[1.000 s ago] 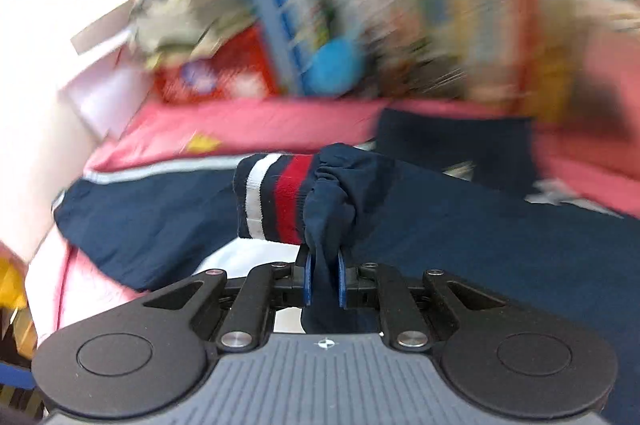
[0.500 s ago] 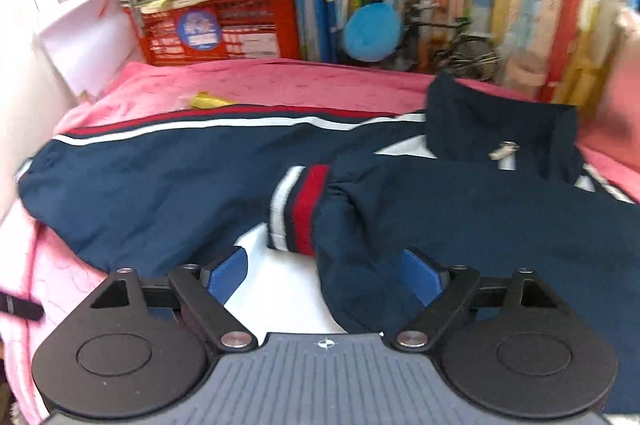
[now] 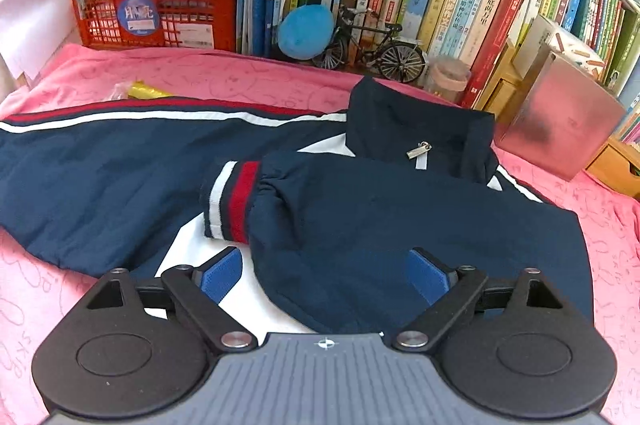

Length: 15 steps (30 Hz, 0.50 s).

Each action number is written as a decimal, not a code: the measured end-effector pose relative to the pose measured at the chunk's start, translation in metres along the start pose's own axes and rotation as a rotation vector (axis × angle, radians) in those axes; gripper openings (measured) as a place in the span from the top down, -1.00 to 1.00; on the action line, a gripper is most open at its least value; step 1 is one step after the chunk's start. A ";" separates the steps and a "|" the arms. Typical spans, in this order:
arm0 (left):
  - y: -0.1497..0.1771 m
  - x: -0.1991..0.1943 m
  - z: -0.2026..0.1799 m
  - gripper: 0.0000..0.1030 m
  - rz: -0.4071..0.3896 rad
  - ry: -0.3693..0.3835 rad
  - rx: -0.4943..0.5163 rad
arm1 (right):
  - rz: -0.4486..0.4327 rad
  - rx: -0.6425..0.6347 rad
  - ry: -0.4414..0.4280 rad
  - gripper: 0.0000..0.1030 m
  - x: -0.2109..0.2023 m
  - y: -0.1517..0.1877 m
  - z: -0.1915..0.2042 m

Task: Fold clothes
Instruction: 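Grasp a striped sleeve cuff with the right tool and fold it across the jacket body, then grasp the other striped sleeve cuff with the left tool and lift it across the body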

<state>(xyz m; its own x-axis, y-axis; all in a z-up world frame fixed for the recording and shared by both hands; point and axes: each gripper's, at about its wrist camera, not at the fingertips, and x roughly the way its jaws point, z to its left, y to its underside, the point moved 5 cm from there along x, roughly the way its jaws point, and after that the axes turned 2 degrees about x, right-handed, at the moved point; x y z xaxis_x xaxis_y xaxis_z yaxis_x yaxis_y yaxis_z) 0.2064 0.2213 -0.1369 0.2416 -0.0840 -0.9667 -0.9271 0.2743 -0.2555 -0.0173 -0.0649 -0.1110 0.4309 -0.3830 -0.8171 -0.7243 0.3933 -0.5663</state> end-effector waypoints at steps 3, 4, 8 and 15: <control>-0.020 0.013 0.044 -0.84 -0.048 0.032 -0.166 | 0.014 -0.015 0.015 -0.77 -0.001 0.001 0.006; -0.026 0.020 0.060 -0.84 -0.050 0.049 -0.224 | 0.022 -0.019 0.017 -0.78 0.000 0.003 0.008; -0.045 0.036 0.105 -0.84 -0.099 -0.041 -0.338 | 0.064 -0.034 0.023 -0.79 0.004 0.010 0.016; -0.062 0.075 0.125 -0.83 -0.175 0.017 -0.375 | 0.104 -0.086 0.026 -0.79 0.010 0.016 0.039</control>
<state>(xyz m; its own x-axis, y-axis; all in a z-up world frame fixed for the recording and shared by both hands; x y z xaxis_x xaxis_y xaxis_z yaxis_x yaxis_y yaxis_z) 0.3183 0.3180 -0.1947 0.4033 -0.1151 -0.9078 -0.9132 -0.1132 -0.3914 -0.0036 -0.0296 -0.1322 0.3376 -0.3659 -0.8672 -0.8085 0.3591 -0.4663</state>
